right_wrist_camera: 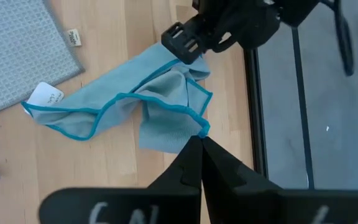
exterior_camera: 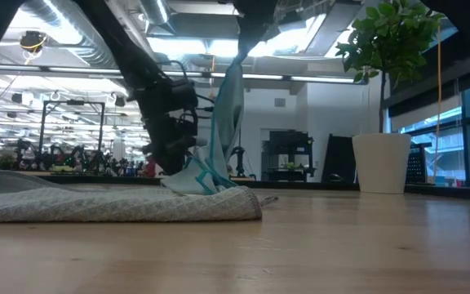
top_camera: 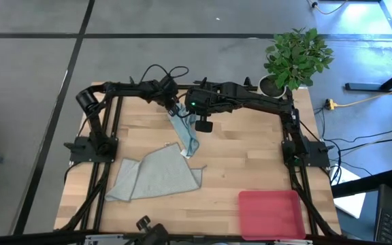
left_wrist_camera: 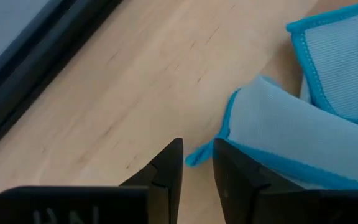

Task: Roll microfiber towels into tight, uniform cylinder then place into a basket
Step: Fold the blue towel

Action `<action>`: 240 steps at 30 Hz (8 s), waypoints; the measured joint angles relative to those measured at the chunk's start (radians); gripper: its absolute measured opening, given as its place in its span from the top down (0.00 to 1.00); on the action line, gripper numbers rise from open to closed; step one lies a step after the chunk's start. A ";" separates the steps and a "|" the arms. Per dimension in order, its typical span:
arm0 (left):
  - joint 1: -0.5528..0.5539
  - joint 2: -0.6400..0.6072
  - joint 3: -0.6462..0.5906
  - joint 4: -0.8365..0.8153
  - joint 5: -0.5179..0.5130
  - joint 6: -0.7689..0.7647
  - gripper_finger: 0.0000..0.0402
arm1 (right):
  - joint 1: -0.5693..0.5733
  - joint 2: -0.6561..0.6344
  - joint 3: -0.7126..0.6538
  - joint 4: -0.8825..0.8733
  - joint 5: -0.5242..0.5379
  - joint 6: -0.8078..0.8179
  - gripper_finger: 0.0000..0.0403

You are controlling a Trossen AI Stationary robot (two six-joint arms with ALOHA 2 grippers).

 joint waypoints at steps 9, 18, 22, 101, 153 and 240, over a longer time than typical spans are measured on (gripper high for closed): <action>-0.010 0.005 0.000 -0.016 0.000 0.054 0.80 | 0.000 0.000 0.000 0.001 0.000 -0.002 0.99; -0.010 0.053 0.003 0.010 -0.003 0.076 0.81 | 0.000 0.000 0.000 0.001 0.000 -0.003 0.99; -0.010 0.056 0.003 0.014 -0.003 0.106 0.82 | 0.000 0.000 0.000 0.001 0.000 -0.003 0.99; -0.188 -0.691 -0.101 -0.733 -0.275 -0.186 1.00 | -0.198 -0.013 0.000 -0.036 -0.227 -0.058 0.64; -0.187 -0.691 -0.101 -0.736 -0.263 -0.168 1.00 | 0.100 -0.005 -0.994 1.090 -0.095 -0.164 0.65; -0.189 -0.969 0.137 -0.715 -0.345 0.021 1.00 | -0.035 -0.079 0.009 -0.108 0.433 -0.005 1.00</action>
